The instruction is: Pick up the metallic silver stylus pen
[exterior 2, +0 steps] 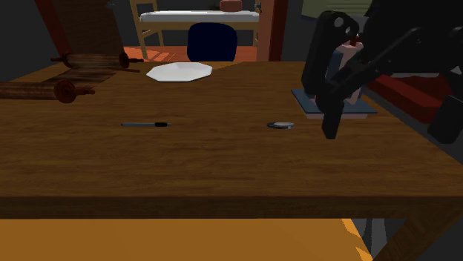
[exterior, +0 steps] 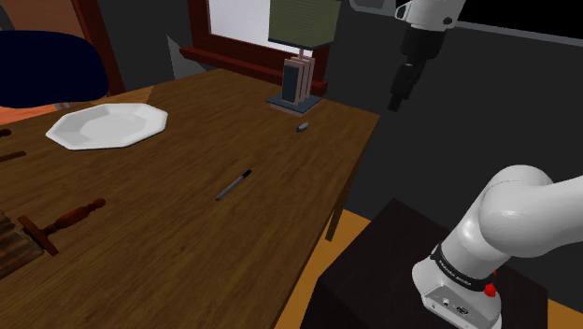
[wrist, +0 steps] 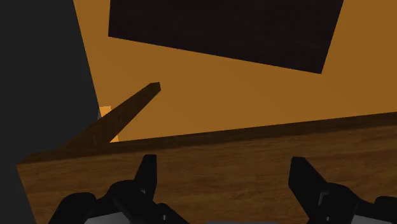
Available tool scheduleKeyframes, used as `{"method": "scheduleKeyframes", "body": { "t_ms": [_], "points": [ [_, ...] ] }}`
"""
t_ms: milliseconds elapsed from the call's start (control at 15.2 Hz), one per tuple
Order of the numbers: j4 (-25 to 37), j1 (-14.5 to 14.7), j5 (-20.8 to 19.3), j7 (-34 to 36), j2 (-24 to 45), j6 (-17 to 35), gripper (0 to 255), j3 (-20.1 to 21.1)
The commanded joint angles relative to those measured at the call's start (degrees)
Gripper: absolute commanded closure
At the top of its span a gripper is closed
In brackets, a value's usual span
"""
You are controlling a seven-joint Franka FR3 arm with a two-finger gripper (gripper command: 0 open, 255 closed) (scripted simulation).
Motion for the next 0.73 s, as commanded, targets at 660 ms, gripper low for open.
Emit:
{"method": "scheduleKeyframes", "body": {
  "t_ms": [660],
  "points": [
    [-4.09,-3.13,14.96,33.90,-1.82,3.92,0,16.16]
  ]
}}
